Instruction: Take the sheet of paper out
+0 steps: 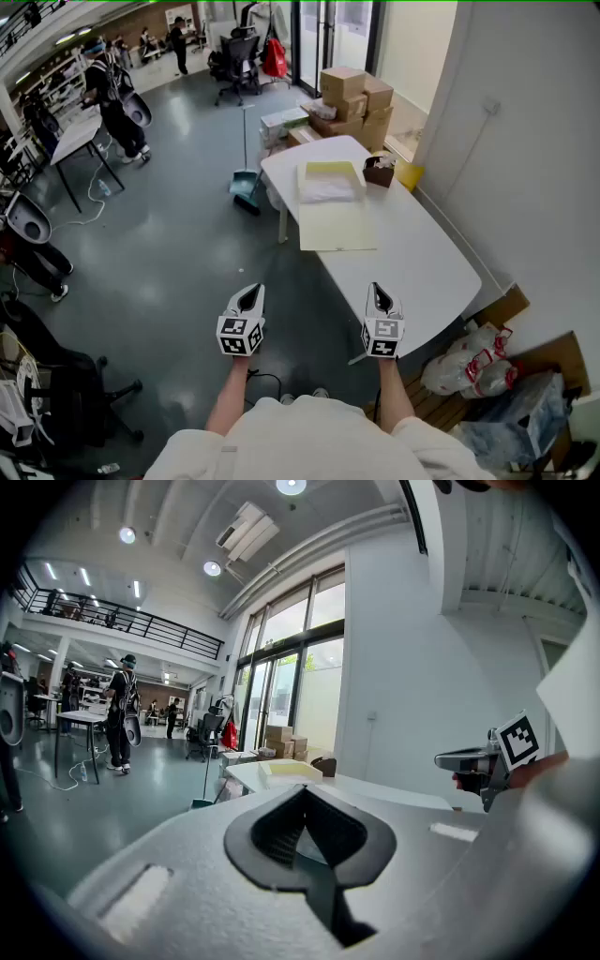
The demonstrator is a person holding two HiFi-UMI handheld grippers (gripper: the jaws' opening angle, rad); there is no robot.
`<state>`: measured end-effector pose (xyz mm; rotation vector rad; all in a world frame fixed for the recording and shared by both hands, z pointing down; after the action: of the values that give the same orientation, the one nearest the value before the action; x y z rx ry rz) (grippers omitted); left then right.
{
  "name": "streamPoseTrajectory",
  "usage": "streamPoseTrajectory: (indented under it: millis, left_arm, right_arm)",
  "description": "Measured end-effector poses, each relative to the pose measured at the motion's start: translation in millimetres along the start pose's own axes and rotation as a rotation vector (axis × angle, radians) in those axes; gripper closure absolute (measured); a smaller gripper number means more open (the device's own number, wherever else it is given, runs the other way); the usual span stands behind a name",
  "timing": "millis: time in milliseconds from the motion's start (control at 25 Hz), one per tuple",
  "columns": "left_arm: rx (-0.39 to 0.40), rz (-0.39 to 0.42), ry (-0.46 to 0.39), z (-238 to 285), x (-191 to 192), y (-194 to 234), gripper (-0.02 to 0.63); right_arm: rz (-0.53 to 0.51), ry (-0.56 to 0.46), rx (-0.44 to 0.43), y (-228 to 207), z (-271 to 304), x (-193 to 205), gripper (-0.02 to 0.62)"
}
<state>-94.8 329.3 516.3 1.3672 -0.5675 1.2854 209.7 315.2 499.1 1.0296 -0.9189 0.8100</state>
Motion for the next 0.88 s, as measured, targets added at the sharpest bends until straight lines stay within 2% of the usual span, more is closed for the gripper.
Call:
streamPoseTrajectory:
  millis: [400,880]
  left_arm:
    - [-0.003,-0.002,0.005,6.5,8.7,-11.0,0.604]
    - [-0.043,-0.007,0.008,28.0,20.9,-29.0,0.604]
  right_arm:
    - [-0.001,-0.008,-0.016,-7.9,1.1,7.7,0.595]
    - [-0.009,-0.020,-0.082,-18.8,22.0,17.9,0.594]
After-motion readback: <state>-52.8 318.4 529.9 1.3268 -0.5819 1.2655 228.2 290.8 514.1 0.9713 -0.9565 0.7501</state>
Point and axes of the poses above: the fingertips, and each gripper's own axes: z forward along the fingers, y to its left, x out of its underside, the point moved 1 cm from there along -z, backward along the fingers, and after that the axes turned 14 degrees about -z, right-handed, at the moved point
